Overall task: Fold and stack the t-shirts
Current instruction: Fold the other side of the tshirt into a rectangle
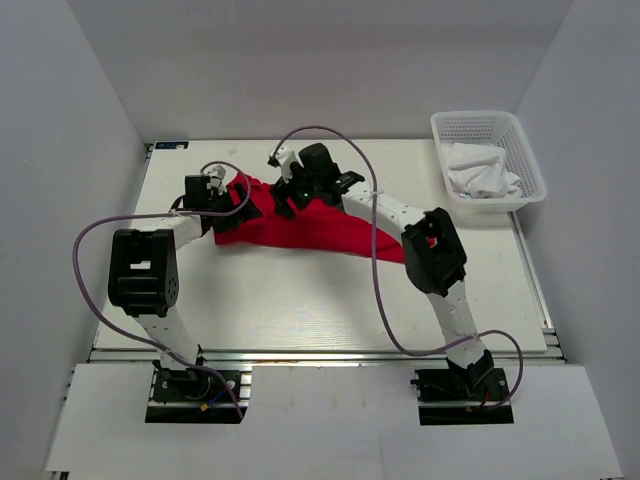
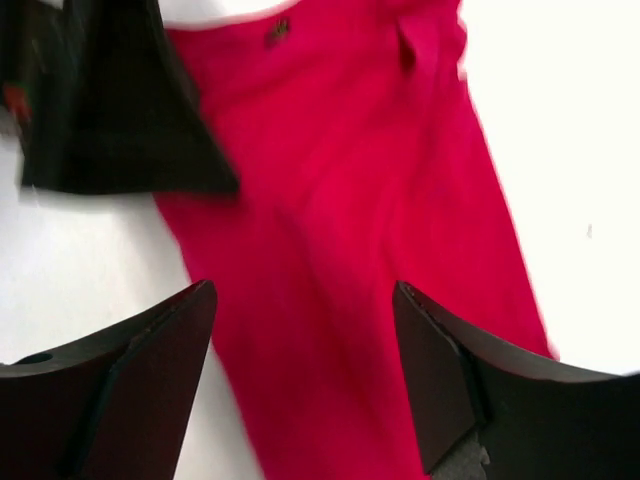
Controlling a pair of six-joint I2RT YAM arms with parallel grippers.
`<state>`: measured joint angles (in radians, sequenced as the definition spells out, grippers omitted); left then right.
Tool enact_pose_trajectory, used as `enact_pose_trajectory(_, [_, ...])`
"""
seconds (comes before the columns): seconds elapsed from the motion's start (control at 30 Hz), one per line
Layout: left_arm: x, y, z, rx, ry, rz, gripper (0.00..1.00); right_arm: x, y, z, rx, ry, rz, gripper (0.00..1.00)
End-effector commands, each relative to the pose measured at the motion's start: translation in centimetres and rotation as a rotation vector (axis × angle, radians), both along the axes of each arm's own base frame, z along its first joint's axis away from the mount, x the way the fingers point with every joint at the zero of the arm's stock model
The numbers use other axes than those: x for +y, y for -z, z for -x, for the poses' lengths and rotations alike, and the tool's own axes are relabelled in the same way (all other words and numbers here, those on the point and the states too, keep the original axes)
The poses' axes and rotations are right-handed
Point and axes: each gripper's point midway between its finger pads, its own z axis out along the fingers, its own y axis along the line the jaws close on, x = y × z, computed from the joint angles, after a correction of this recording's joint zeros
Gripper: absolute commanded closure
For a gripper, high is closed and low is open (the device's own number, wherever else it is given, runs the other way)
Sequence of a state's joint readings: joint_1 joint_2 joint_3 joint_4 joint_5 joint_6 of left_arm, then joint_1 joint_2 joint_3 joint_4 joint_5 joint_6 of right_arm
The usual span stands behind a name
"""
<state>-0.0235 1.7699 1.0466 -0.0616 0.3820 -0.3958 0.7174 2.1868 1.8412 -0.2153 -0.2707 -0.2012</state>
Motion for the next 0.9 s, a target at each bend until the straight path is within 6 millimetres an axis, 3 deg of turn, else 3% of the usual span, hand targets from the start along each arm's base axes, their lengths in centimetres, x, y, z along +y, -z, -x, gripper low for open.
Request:
enact_pose_trajectory(0.0, [-1.4,-0.5,-0.1,-0.030,0.043,0.076,0.00,4.4,-2.1,-1.0,-0.103,-0.114,-0.098,0.24])
enact_pose_trajectory(0.03, [-1.4,0.1,0.1,-0.006,0.042,0.076,0.00,5.1,-2.6,-1.1,-0.121,-0.120,-0.101,0.24])
enact_pose_trajectory(0.07, [-1.4,0.6,0.6,0.008,0.042,0.076,0.00,5.4,0.0,-1.4,-0.094,-0.115,-0.071,0.26])
enact_pose_trajectory(0.13, [-1.4,1.3,1.1,0.019,0.041,0.076,0.00,6.0,-0.3,-2.0,-0.119,-0.100,-0.080,0.30])
enact_pose_trajectory(0.17, [-1.4,1.3,1.1,0.019,0.041,0.076,0.00,6.0,1.1,-2.4,-0.120,-0.087,-0.066,0.30])
enact_pose_trajectory(0.3, [-0.8,1.9,1.7,0.042,0.023,0.069,0.00,6.5,2.7,-3.3,-0.136,-0.066,-0.066,0.31])
enact_pose_trajectory(0.4, [-0.2,2.5,2.1,0.061,0.010,0.056,0.00,7.1,2.8,-3.1,-0.128,-0.073,-0.073,0.38])
enact_pose_trajectory(0.5, [0.4,2.5,2.0,0.061,-0.006,0.050,0.00,7.1,2.9,-3.4,-0.132,-0.034,-0.081,0.53])
enact_pose_trajectory(0.53, [0.4,2.4,2.2,0.059,-0.006,0.050,0.00,7.3,2.6,-3.4,-0.135,-0.023,-0.094,0.66])
enact_pose_trajectory(0.6, [0.4,2.4,2.2,0.059,-0.006,0.050,0.00,7.1,1.7,-4.2,-0.161,0.015,-0.127,0.77])
enact_pose_trajectory(0.63, [0.4,2.4,2.2,0.059,-0.006,0.050,0.00,6.8,1.6,-4.7,-0.179,0.051,-0.119,0.89])
enact_pose_trajectory(0.7, [0.8,2.1,2.1,0.050,-0.017,0.050,0.00,6.5,1.0,-5.5,-0.188,0.102,-0.138,1.00])
enact_pose_trajectory(0.87, [1.4,2.3,2.1,0.055,-0.027,0.038,0.00,4.9,0.7,-7.4,-0.202,0.225,-0.129,1.00])
